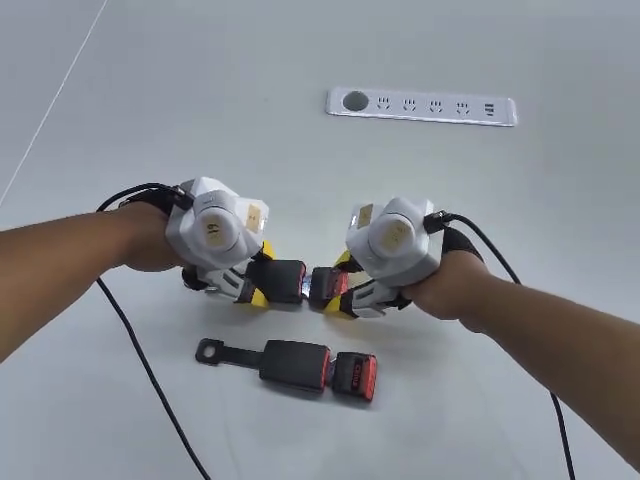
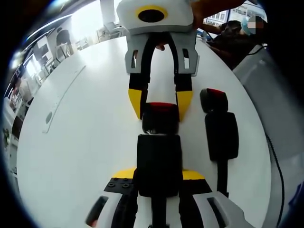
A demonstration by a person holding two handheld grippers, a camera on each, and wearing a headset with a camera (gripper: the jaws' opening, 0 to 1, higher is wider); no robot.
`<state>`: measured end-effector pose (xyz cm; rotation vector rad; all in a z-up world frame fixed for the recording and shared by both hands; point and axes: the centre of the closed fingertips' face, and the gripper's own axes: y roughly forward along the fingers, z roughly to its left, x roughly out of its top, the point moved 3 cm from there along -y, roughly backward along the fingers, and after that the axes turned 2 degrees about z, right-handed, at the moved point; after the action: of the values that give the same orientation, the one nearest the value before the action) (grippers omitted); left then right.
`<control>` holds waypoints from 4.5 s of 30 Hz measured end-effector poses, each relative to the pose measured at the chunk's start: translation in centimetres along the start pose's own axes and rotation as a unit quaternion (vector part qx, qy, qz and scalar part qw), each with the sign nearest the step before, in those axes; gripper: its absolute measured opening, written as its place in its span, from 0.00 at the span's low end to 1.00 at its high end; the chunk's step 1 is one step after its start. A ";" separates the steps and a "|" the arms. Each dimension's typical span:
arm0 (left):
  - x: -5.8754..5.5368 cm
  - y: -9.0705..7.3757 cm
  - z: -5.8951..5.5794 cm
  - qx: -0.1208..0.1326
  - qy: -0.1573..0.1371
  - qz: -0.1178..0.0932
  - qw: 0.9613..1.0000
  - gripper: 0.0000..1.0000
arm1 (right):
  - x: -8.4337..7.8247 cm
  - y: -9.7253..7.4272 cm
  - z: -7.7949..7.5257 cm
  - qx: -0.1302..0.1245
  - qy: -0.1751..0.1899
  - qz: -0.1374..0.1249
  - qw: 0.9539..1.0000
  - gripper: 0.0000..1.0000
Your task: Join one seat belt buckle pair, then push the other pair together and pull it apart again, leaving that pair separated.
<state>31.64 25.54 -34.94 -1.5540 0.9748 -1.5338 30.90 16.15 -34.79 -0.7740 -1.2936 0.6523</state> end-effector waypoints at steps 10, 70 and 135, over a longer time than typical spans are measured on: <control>-0.1 0.1 0.1 -0.004 0.005 -0.003 1.000 0.33 | -1.4 -1.0 -0.1 -0.001 0.005 -0.003 1.000 0.32; 0.3 -0.1 -0.1 -0.006 0.013 0.015 1.000 0.34 | -12.8 -8.9 0.4 -0.033 0.041 0.014 0.998 0.35; -0.4 -13.6 -15.9 0.280 -0.411 -0.273 0.823 1.00 | -13.0 -20.0 14.0 -0.355 0.249 -0.189 0.881 0.91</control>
<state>16.08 32.09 -22.65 -1.8276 -0.4197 -1.1040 14.85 -4.14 -24.94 -1.1439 -1.1397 -0.3670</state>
